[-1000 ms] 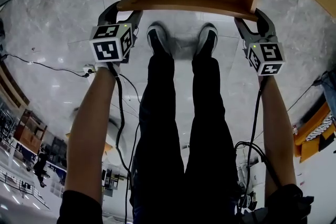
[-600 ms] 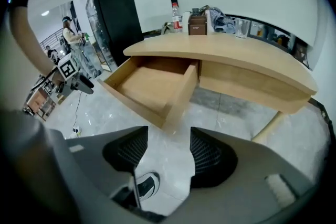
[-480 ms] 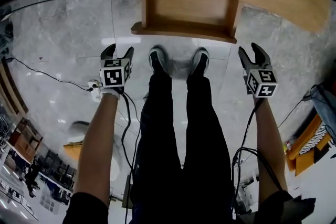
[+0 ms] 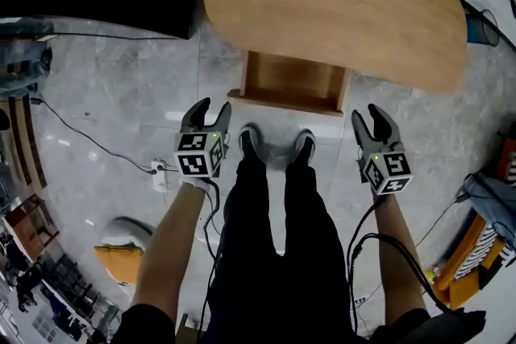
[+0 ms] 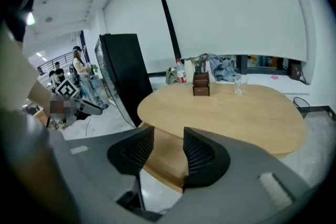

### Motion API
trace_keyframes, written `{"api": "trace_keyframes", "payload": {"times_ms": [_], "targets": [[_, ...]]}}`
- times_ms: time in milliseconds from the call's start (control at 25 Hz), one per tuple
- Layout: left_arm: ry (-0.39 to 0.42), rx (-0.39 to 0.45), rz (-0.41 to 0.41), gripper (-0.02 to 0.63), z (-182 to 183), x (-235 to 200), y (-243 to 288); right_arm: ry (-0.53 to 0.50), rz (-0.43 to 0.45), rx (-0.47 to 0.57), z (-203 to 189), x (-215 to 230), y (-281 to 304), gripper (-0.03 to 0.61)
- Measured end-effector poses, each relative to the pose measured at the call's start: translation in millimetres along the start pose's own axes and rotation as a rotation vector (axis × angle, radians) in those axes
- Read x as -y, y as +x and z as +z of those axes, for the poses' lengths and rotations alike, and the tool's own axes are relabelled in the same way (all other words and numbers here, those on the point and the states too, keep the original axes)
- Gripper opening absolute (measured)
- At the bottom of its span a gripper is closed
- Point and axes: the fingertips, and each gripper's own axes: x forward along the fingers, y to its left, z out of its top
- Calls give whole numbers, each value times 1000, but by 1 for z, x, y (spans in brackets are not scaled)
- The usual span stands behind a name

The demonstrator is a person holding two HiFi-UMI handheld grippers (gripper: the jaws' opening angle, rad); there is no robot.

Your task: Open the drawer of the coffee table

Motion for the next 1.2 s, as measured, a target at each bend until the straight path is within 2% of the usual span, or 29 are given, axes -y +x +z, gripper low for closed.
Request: {"api": "trace_keyframes", "payload": {"times_ms": [120, 280, 440, 600, 720, 880, 1200], "targets": [[-28, 96, -63, 160, 55, 35, -32, 7, 52, 74, 55, -32, -10, 155], [-61, 181, -132, 93, 103, 71, -89, 22, 106, 147, 121, -76, -35, 120], [-51, 277, -151, 2, 152, 87, -148, 33, 155, 237, 192, -111, -64, 66], [-23, 396, -167, 2, 210, 102, -210, 29, 196, 334, 261, -140, -99, 3], [23, 507, -177, 2, 261, 115, -256, 9, 235, 402, 310, -161, -121, 3], [130, 641, -167, 2, 321, 132, -313, -56, 270, 479, 367, -192, -149, 3], [324, 871, -106, 2, 408, 149, -402, -221, 284, 644, 456, -235, -194, 2]]}}
